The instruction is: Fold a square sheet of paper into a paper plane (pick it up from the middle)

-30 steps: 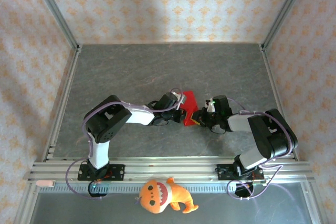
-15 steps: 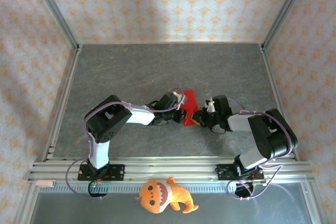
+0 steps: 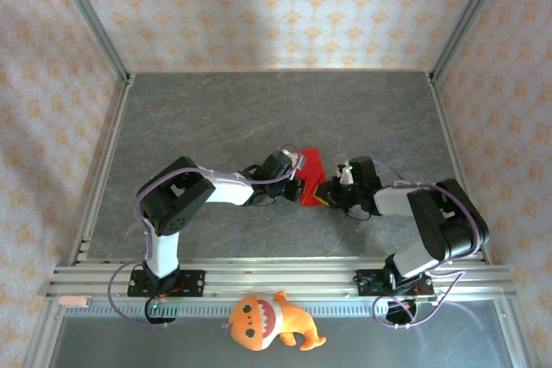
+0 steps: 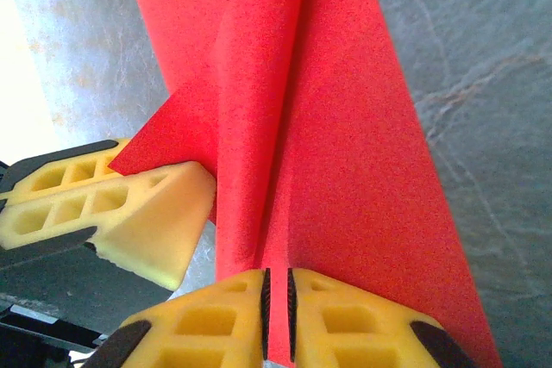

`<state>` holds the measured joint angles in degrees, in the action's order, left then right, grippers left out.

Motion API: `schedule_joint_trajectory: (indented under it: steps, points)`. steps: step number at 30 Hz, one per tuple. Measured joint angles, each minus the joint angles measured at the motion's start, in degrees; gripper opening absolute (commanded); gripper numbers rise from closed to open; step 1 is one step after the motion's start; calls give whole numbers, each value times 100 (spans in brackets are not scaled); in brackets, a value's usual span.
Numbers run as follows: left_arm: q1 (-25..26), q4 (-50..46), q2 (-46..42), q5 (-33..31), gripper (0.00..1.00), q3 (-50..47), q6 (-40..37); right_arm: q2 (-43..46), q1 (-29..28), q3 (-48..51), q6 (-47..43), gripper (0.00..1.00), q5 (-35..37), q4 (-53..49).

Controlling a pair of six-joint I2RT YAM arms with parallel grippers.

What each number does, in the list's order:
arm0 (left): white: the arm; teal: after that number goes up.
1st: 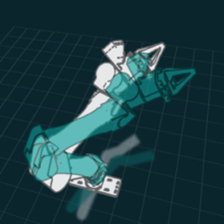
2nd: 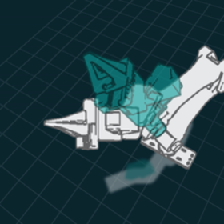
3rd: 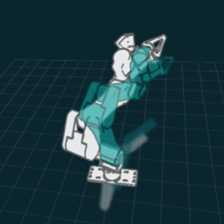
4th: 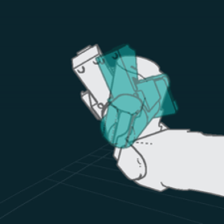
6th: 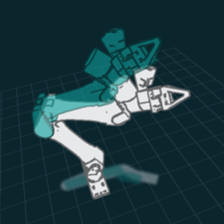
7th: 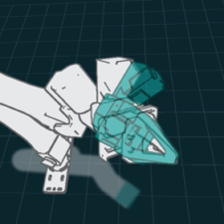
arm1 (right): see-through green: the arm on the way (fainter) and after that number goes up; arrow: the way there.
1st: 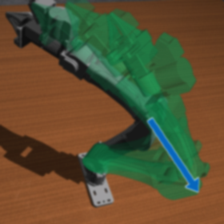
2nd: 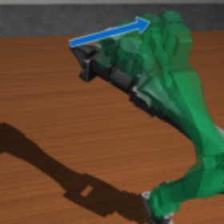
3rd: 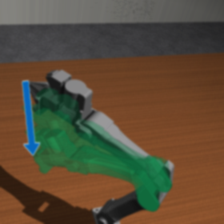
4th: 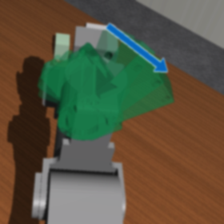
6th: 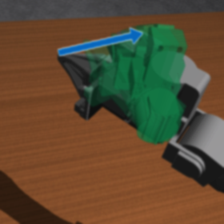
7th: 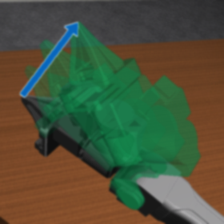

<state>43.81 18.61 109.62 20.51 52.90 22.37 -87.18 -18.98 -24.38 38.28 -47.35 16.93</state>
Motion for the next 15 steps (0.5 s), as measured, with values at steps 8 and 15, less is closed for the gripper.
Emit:
schedule_joint_trajectory:
  steps: [8, 15]
  points:
    - [0, -13, 0, 2, 3, 7, 0, 0, 0, 0, 0, 17, 0, 0]
    - [0, -114, 0, 2, 3, 42, 0, 0, 0, -2, 4, 17, -9, 4]
